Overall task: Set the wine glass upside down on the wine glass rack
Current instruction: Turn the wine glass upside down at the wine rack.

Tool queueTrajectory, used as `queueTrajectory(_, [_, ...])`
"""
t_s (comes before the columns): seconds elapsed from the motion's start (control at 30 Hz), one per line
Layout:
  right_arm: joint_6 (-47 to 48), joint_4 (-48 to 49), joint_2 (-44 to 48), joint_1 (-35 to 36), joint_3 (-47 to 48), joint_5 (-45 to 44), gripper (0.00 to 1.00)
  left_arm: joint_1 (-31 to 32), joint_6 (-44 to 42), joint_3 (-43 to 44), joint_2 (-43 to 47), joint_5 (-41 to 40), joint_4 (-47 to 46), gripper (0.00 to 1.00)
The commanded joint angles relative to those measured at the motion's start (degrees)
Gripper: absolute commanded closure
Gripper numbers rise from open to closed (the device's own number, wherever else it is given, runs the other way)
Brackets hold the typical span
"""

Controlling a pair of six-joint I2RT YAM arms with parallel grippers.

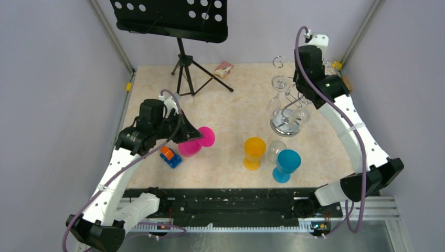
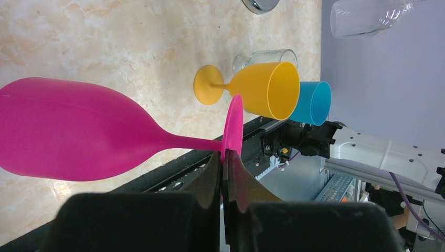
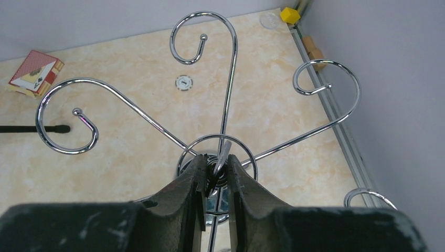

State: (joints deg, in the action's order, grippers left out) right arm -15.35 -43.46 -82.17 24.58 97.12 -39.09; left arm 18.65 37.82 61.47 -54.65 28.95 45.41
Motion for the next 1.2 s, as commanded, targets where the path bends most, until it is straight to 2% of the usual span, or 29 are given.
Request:
queueTrajectory(0.0, [1.6,2.7,2.4,-0.3,-0.1,1.7,0.94,0.1,-0.1,0.0,-0.2,1.0,-3.1,1.00])
queueTrajectory(0.17, [3.9,2.9,2.2,-0.4,-0.4,3.5,1.00,0.1,-0.1,0.1,-0.5,1.3,-3.2,1.00])
queueTrajectory(0.6, [10.2,3.2,3.2,-0.4,-0.1,9.6,1.00,0.1,-0.3,0.1,-0.9,1.4,-3.3,1.00])
queueTrajectory(0.9, [14.7,5.7,3.3,-0.4,-0.1,18.1,1.00,0.1,-0.2,0.0,-0.8,1.5,-3.3,1.00])
queueTrajectory(1.17, [17.9,7.4,3.6,-0.4,0.5,20.4,1.00,0.1,-0.1,-0.3,-0.8,1.4,-3.3,1.00])
